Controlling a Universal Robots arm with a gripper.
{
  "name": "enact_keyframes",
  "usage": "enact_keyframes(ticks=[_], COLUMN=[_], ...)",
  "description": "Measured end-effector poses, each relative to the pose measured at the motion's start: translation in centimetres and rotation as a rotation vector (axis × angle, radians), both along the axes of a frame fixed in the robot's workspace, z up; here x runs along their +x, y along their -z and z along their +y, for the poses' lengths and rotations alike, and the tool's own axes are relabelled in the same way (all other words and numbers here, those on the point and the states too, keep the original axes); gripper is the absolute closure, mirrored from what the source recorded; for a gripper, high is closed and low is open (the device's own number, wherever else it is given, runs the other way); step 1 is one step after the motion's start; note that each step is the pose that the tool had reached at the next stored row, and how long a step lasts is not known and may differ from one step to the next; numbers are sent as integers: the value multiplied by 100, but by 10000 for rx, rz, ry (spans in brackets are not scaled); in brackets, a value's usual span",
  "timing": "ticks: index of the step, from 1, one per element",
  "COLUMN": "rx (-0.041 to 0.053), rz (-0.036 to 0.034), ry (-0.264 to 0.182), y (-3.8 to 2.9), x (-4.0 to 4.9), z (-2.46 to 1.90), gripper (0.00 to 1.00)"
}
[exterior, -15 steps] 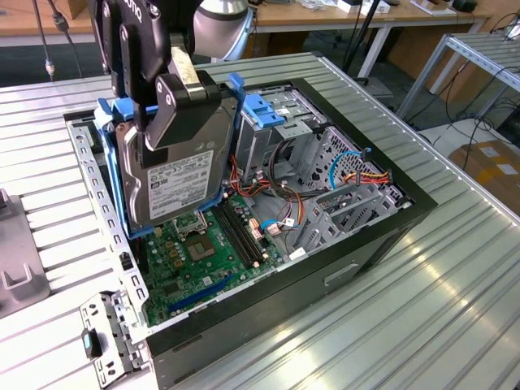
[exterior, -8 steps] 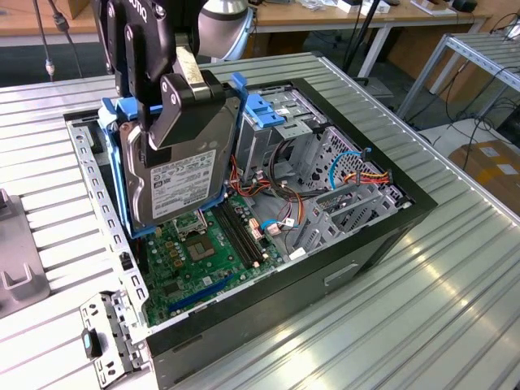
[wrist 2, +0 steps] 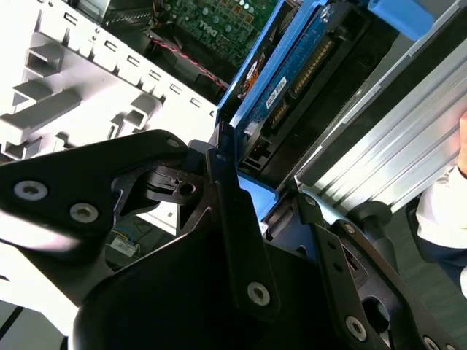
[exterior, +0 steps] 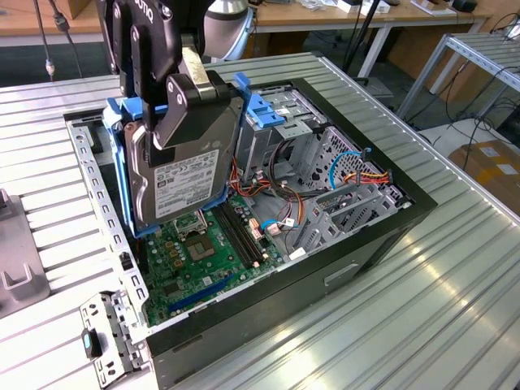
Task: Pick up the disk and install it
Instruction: 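Pick up the disk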
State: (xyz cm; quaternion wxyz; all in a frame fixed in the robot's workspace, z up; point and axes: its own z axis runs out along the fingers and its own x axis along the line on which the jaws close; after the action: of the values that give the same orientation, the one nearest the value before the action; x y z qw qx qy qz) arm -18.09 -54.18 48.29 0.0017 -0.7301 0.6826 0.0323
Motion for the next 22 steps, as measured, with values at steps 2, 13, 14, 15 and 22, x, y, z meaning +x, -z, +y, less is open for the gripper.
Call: enact_keyframes(ticks=[2, 13, 14, 15, 22], rx=[0, -1, -1, 0, 0], rz=[0, 1, 1, 0, 0], ry=[1, 1, 0, 1, 0], y=[1, 4, 5, 6, 9], x=[5, 39, 41, 43, 58], z=[-1, -7, -8, -9, -17], gripper=[63, 63, 63, 63, 63])
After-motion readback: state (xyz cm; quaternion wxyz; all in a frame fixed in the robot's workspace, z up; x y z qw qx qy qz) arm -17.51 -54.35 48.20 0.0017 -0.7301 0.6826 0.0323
